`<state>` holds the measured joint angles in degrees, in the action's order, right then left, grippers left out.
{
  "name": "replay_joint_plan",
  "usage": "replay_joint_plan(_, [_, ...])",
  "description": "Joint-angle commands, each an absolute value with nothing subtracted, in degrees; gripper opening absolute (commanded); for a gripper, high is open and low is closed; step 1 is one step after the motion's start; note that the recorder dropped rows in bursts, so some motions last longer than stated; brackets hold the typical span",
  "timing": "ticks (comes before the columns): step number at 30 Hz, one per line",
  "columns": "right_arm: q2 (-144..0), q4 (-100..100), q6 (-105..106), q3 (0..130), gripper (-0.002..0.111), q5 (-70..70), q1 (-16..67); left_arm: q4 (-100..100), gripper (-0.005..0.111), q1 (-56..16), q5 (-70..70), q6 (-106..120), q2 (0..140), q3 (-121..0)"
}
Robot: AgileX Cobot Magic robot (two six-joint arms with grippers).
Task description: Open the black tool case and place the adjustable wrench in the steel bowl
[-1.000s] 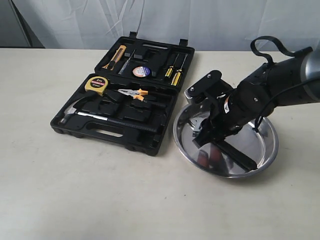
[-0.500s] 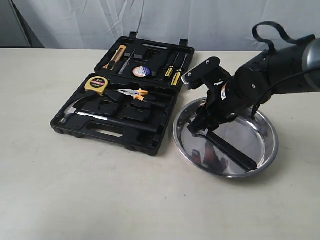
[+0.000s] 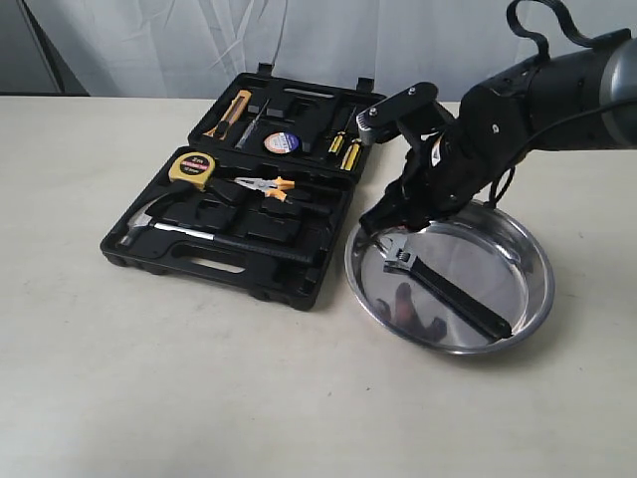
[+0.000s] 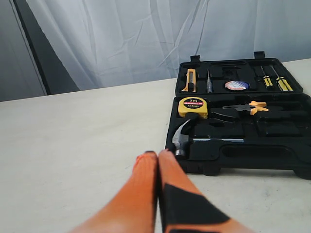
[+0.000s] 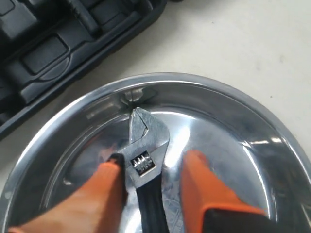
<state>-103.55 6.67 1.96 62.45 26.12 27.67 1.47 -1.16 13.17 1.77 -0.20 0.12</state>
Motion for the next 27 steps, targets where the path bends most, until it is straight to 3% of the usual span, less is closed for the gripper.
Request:
replay_joint_plan(1, [-102.9, 3.9, 1.3, 62.8, 0.002, 24.7, 27.4, 1.7, 0.000, -1.2, 13.3, 1.7, 0.0, 0.0])
replay_joint_plan(8, [-102.9, 2.9, 1.2, 62.6, 0.000, 24.6, 27.4, 1.7, 0.000, -1.2, 13.3, 1.7, 0.0, 0.0])
replay_joint_plan(15, [-92.9, 2.3, -3.1, 52.7, 0.000, 17.5, 27.4, 1.7, 0.000, -1.2, 13.3, 1.7, 0.0, 0.0])
replay_joint_plan(18, [-90.6, 1.9, -3.1, 52.3, 0.000, 21.2, 27.4, 1.7, 0.000, -1.2, 13.3, 1.7, 0.0, 0.0])
replay_joint_plan(27, [-90.6, 1.8, -3.1, 52.3, 0.000, 15.1, 27.4, 1.7, 0.000, -1.2, 13.3, 1.7, 0.0, 0.0])
